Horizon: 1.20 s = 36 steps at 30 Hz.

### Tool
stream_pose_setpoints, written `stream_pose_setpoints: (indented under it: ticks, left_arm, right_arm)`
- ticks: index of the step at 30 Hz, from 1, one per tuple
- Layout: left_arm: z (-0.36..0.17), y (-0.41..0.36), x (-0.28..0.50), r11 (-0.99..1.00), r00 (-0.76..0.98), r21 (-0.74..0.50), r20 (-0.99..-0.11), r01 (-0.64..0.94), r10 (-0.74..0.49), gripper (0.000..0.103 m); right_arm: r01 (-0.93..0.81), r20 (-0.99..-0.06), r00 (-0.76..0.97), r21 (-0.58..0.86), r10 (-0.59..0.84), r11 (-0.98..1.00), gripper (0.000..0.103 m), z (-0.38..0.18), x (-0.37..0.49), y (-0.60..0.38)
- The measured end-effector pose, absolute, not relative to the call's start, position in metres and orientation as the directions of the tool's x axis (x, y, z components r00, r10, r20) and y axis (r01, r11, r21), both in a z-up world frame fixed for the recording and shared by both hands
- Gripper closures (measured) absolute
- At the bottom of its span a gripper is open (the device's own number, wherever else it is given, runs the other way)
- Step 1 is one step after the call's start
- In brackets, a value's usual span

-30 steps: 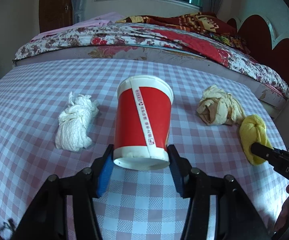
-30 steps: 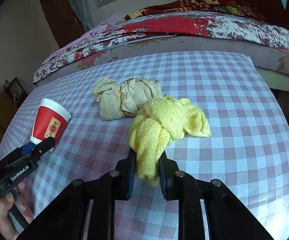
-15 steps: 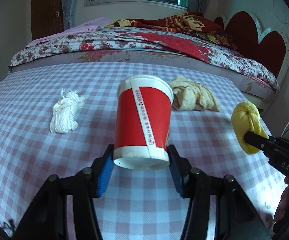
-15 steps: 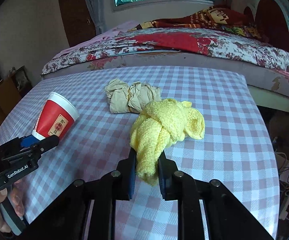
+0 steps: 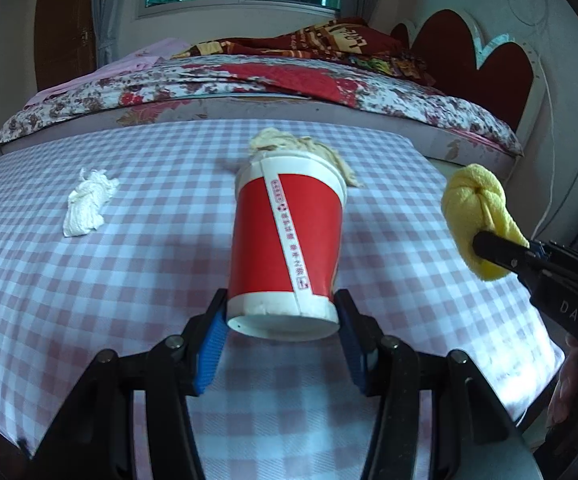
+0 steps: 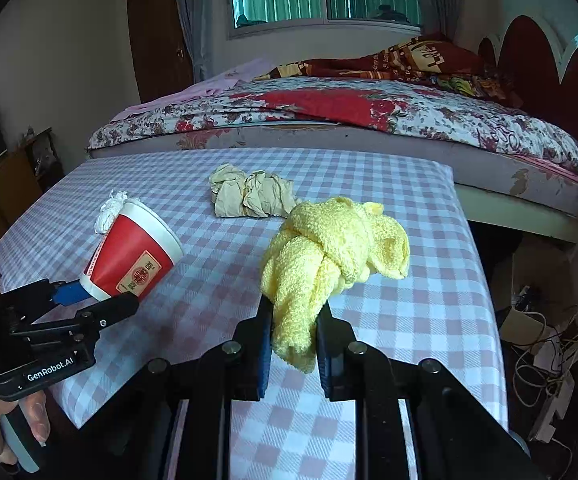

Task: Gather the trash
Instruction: 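Carry the red cup and yellow cloth over the black bin and release both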

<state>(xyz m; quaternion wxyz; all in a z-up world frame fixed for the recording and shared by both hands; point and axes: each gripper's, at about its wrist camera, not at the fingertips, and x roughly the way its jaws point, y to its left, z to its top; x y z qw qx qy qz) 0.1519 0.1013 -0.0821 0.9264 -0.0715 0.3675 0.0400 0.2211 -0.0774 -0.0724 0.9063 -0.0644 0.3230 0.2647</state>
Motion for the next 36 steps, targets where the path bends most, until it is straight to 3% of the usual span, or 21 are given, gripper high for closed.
stream_pose_setpoints:
  ticks: [15,36]
  left_arm:
    - [-0.076,0.012,0.136,0.993,0.725,-0.112,-0.680,0.043,-0.108,0.050]
    - [-0.080,-0.167,0.102,0.926,0.635,-0.158,-0.688,0.342,-0.352,0.050]
  right_arm:
    - [-0.436,-0.583,0.728,0.013,0.360,0.900,0.083,-0.063,0.177,-0.165]
    - [-0.230,-0.613,0.773,-0.031,0.163,0.973,0.083,-0.078,0.109,-0.345]
